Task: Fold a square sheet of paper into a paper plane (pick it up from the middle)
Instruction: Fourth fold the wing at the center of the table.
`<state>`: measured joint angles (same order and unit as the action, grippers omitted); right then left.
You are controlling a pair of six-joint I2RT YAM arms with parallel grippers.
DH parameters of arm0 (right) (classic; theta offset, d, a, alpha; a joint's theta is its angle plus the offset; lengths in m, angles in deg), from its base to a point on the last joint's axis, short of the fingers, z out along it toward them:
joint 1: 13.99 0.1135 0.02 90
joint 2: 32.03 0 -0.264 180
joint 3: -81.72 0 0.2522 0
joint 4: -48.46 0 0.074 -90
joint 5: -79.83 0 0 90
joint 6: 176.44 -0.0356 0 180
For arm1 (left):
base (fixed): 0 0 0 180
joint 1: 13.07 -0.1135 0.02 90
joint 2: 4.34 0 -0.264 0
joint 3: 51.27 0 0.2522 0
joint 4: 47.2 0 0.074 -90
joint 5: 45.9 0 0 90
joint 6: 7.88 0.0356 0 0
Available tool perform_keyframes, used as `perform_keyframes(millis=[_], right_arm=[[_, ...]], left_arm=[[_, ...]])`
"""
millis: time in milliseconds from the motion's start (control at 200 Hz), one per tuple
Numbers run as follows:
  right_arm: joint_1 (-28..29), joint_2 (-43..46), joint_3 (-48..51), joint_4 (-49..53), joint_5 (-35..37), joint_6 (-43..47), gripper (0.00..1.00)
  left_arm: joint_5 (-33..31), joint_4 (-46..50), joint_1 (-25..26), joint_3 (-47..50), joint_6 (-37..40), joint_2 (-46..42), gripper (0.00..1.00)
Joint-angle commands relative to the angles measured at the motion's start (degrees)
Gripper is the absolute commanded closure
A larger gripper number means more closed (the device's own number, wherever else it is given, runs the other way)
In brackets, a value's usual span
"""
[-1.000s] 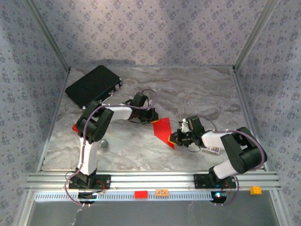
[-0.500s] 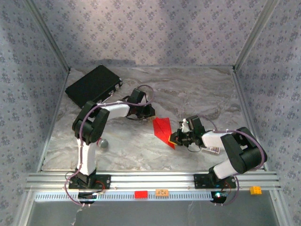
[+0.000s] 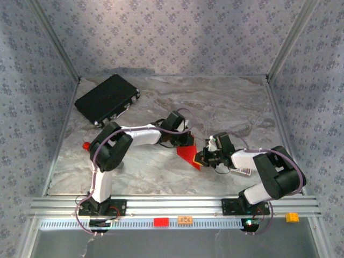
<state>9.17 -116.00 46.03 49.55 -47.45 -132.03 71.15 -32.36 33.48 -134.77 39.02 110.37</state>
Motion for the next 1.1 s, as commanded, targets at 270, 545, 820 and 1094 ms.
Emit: perform_keyframes(millis=[270, 545, 820, 1094], right_arm=[[-0.5, 7.2, -1.6, 11.7, 1.1, 2.0, 0.99], [0.0, 11.4, -0.2, 15.9, -1.8, 3.7, 0.98], [-0.2, 6.8, 1.5, 15.3, -0.5, 4.1, 0.99], [-1.1, 13.6, 9.6, 15.1, 1.0, 0.2, 0.99]], left_arm=[[-2.3, -0.7, -0.4, 4.4, -1.3, 4.4, 0.93], [-2.5, -1.2, -0.5, 6.0, -1.2, 4.4, 0.93], [-2.2, -0.3, -0.5, 4.9, -0.5, 4.6, 0.93], [-2.1, -0.3, -1.3, 5.3, -0.5, 4.5, 0.93]])
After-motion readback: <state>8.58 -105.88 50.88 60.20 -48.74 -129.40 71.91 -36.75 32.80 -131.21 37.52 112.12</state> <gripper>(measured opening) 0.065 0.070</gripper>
